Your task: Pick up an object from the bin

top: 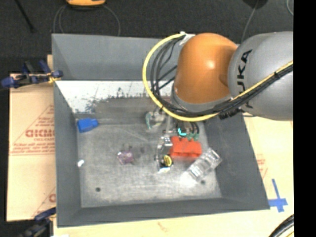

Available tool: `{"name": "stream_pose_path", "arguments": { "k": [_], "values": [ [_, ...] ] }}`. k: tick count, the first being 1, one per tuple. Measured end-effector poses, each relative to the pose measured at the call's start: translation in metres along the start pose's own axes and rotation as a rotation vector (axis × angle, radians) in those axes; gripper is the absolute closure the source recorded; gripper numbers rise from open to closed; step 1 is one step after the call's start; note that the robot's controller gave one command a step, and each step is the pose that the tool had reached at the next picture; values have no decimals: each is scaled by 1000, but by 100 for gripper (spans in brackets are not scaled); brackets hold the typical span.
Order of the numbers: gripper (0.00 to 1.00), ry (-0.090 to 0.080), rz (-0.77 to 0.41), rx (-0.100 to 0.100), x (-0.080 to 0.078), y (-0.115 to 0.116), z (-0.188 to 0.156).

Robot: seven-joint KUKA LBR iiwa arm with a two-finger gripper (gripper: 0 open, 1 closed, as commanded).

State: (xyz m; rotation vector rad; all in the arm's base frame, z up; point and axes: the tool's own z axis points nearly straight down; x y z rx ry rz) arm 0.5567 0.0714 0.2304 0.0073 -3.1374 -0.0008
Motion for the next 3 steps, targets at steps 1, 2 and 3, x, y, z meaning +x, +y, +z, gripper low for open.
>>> {"name": "stream_pose_path", "arguments": {
  "k": [1, 2, 3],
  "values": [
    [0, -14, 40, -3, -28, 7, 156],
    [100, -18, 43, -4, -29, 7, 153],
    [100, -17, -178, 1, -35, 32, 5]
  ]
}}
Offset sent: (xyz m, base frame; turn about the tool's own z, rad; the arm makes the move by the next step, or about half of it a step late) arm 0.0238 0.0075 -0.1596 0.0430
